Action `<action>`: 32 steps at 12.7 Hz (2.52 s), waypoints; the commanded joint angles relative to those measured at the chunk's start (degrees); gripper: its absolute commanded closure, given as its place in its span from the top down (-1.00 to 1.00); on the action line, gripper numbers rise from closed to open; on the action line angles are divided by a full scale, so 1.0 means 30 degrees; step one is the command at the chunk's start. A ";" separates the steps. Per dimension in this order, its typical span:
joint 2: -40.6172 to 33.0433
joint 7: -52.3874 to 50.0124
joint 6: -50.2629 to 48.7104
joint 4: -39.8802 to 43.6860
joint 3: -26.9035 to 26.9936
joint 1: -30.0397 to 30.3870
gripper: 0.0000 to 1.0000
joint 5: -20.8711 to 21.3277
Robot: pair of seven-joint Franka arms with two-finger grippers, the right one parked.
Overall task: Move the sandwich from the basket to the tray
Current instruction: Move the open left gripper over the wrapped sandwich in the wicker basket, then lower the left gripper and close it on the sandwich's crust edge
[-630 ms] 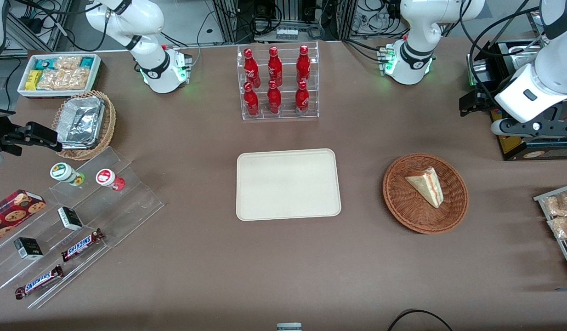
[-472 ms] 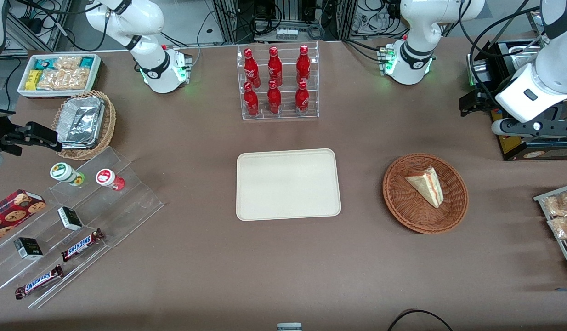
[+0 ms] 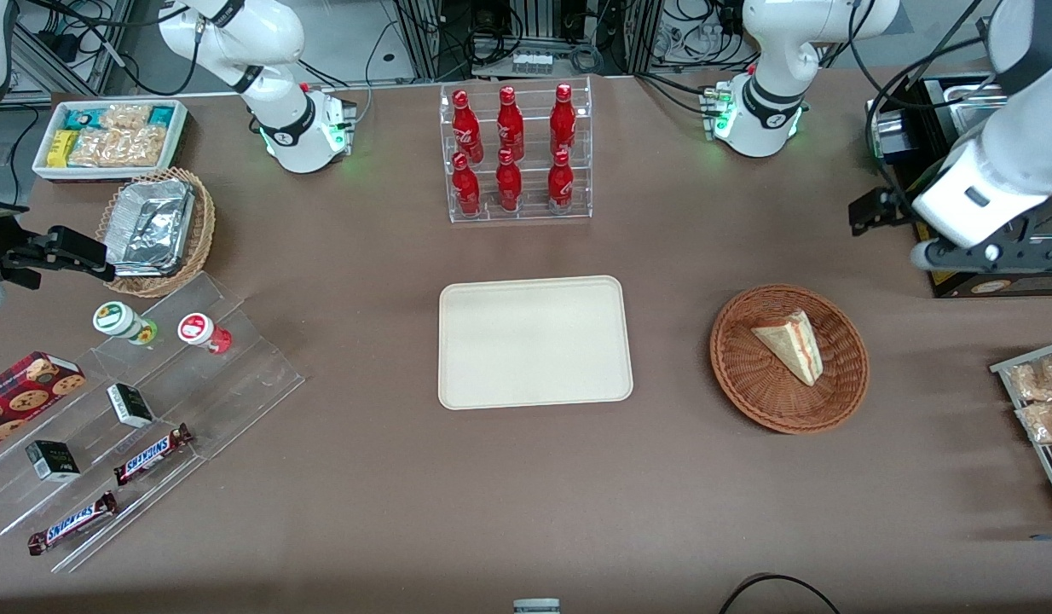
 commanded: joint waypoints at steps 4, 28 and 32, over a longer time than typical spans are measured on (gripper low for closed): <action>-0.0279 -0.1582 0.4265 -0.4232 0.0070 0.0285 1.00 0.0373; 0.3379 -1.5591 1.8507 -1.1416 0.0040 0.0434 1.00 0.0051; 0.4114 -1.5532 2.0032 -1.2208 0.0040 0.0434 1.00 0.0109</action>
